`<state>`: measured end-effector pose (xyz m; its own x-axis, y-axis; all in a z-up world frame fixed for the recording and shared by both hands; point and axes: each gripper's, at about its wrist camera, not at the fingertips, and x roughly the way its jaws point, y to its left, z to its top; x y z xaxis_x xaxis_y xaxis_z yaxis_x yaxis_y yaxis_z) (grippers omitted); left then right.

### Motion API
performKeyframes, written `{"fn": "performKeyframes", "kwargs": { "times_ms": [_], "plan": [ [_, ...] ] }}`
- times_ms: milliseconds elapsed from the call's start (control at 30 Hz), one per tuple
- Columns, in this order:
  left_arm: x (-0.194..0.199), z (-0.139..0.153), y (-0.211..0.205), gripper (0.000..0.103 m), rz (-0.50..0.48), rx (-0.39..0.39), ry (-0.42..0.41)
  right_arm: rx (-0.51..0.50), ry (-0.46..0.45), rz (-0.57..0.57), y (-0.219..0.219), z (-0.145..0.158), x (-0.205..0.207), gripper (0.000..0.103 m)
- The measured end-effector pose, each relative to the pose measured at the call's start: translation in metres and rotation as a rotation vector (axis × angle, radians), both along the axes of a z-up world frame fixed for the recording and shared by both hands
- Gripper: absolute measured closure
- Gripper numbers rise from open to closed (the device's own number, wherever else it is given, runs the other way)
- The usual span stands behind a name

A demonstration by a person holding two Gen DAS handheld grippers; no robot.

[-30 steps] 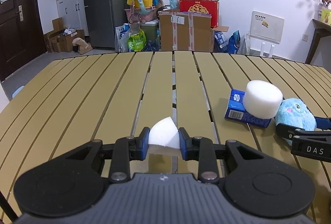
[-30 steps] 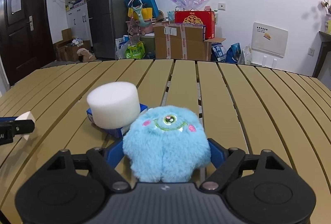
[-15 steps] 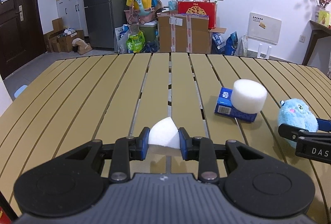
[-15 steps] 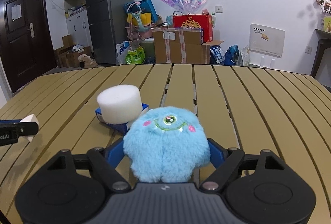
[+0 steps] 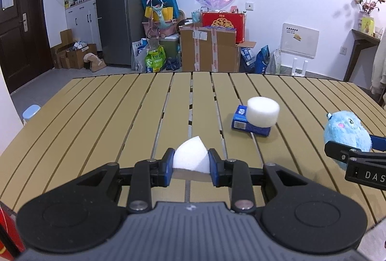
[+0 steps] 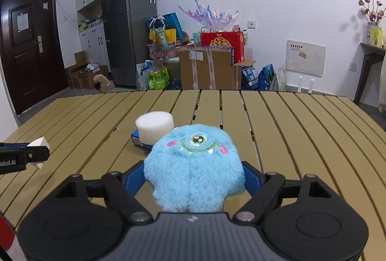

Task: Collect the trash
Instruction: 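Lift the foam wedge with the left tool while the right tool lifts the blue plush, then carry the foam wedge and blue plush down toward the black bin with both tools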

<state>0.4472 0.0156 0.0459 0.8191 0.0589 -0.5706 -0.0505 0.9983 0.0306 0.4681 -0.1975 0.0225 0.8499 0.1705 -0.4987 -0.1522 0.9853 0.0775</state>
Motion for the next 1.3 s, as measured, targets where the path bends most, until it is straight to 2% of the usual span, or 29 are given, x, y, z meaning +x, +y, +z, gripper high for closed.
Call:
{"fn": "performKeyframes", "kwargs": {
  "times_ms": [333, 633, 1000, 1300],
  "plan": [
    [-0.065, 0.024, -0.009, 0.073, -0.027, -0.013, -0.04, -0.032, -0.063, 0.006, -0.009, 0.027, -0.076, 0.021],
    [-0.131, 0.031, -0.018, 0.073, -0.066, -0.033, -0.073, -0.039, -0.103, 0.008, -0.021, 0.037, -0.147, 0.021],
    [-0.194, 0.022, -0.024, 0.073, -0.122, -0.042, -0.079, -0.021, -0.127, 0.025, -0.035, 0.032, -0.222, 0.021],
    [-0.233, -0.001, -0.026, 0.072, -0.151, -0.049, -0.048, -0.024, -0.092, 0.043, -0.037, 0.006, -0.269, 0.021]
  ]
}}
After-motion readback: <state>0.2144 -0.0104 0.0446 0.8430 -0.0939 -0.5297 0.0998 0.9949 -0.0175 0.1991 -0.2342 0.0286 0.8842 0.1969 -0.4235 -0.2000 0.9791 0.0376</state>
